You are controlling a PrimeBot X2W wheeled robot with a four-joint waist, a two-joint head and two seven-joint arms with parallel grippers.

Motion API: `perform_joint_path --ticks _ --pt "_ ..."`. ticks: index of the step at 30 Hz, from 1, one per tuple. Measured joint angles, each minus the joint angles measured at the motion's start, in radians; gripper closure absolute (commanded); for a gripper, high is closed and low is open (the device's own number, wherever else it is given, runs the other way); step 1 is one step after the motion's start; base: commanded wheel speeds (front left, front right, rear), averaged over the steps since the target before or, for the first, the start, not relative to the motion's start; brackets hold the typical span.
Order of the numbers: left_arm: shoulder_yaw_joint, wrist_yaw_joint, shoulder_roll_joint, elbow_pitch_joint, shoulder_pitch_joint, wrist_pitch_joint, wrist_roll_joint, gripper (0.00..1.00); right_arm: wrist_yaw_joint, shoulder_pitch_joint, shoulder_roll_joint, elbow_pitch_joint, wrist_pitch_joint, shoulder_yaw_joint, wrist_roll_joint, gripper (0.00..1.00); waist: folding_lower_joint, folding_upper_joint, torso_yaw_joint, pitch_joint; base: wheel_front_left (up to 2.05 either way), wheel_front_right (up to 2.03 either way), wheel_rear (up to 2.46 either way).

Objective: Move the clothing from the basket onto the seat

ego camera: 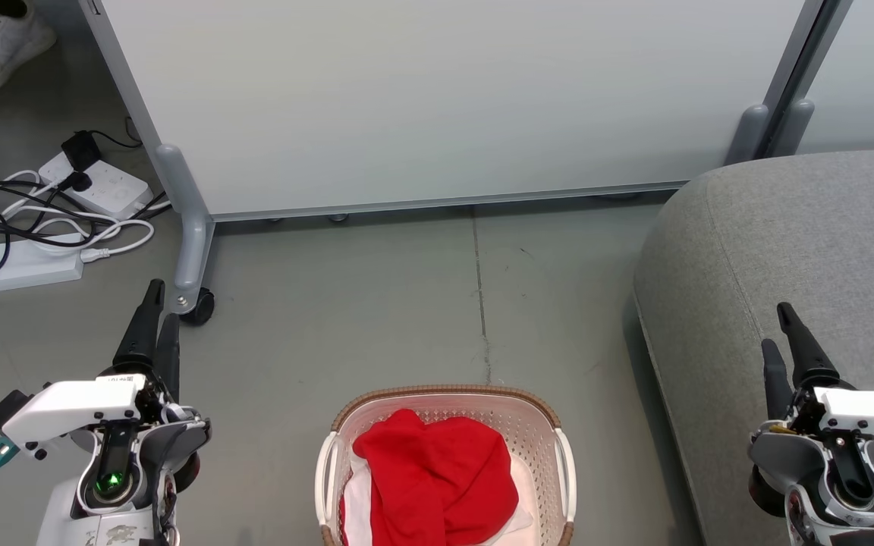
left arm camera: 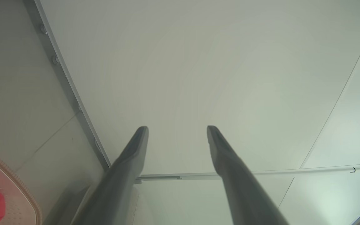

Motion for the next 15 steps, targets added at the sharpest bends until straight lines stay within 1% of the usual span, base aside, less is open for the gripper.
perform_joint_path --ticks 5,8,11,15 --pt "-0.016 0.0 0.001 -0.029 0.001 -0.027 0.001 0.0 0.0 -0.001 -0.003 -0.018 -0.018 0.012 -0.019 0.0 0.0 0.0 0.0 -0.001 0.0 0.0 0.0" --pt "-0.028 0.0 0.003 -0.047 0.004 -0.047 0.021 0.0 0.0 0.0 -0.008 -0.027 -0.034 0.026 -0.041 0.0 0.0 0.0 0.0 -0.001 0.0 0.0 0.0" --pt "-0.039 0.0 0.009 -0.061 0.007 -0.066 0.061 0.0 0.0 0.0 -0.018 -0.035 -0.049 0.034 -0.084 0.0 0.0 0.0 0.001 -0.002 0.0 0.0 0.0" --pt "-0.042 0.0 0.011 -0.093 0.015 -0.088 0.149 0.0 0.0 0.0 -0.032 -0.064 -0.062 0.037 -0.172 0.0 0.0 0.0 0.001 -0.004 0.0 0.0 0.0"
